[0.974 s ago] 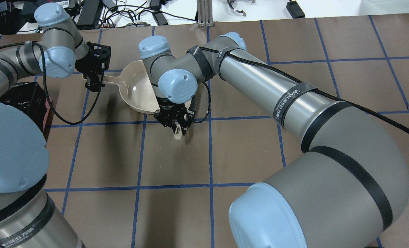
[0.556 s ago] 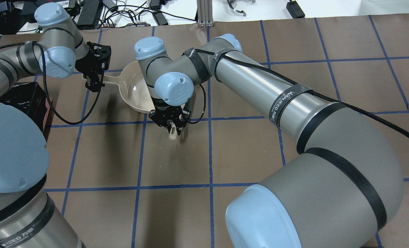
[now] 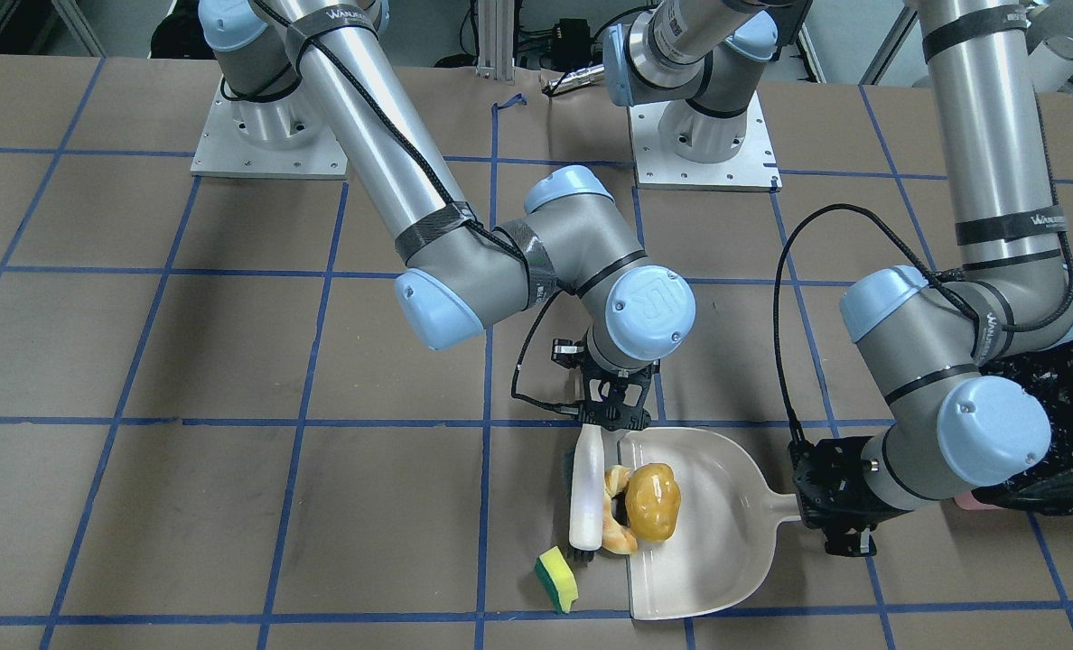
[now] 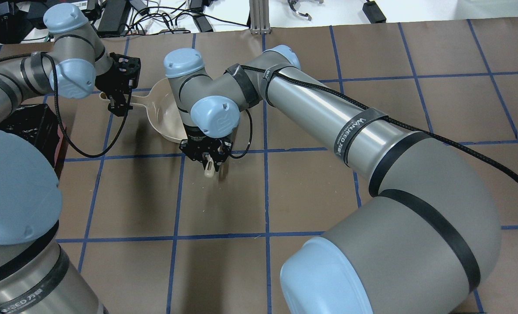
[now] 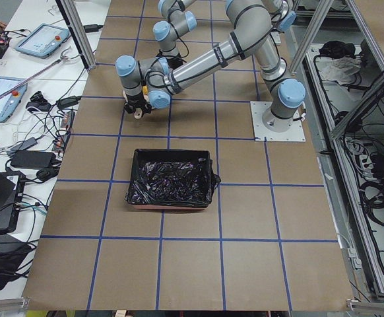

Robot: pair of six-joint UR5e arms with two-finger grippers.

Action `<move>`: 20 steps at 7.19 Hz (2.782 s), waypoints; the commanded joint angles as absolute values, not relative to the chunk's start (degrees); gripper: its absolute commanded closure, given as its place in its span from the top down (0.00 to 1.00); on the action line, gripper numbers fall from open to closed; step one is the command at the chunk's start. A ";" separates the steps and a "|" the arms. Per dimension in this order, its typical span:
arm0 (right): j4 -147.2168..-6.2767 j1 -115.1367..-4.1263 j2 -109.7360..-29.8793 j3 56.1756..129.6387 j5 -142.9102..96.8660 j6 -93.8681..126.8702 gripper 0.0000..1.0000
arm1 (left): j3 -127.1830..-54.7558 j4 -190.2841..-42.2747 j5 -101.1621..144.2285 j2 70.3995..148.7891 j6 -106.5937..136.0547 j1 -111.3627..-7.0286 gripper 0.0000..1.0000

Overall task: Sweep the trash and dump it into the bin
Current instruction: 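Sweep the potato and roll into the dustpan with the right gripper's brush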

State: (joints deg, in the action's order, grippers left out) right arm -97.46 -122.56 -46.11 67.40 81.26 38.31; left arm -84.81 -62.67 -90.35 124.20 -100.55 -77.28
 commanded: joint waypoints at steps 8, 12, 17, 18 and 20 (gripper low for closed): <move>-98.26 -123.66 -45.18 64.34 72.96 39.81 0.00 | -84.90 -62.67 -89.56 124.19 -100.55 -77.78 0.00; -101.85 -123.66 -45.09 64.34 69.00 41.74 0.00 | -84.82 -63.02 -88.78 123.49 -100.37 -78.31 0.00; -103.45 -123.84 -45.70 64.25 64.25 43.50 0.00 | -84.90 -63.11 -84.90 123.75 -100.63 -78.13 0.00; -103.45 -123.84 -45.96 64.25 63.38 43.68 0.00 | -84.90 -63.11 -84.82 123.66 -100.63 -78.22 0.00; -103.45 -123.75 -46.49 63.46 61.44 44.64 0.00 | -84.90 -63.19 -82.90 123.75 -100.63 -78.05 0.00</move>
State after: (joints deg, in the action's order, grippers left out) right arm -103.48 -123.83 -46.15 63.80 62.52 44.09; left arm -84.90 -63.13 -84.26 123.67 -100.64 -78.17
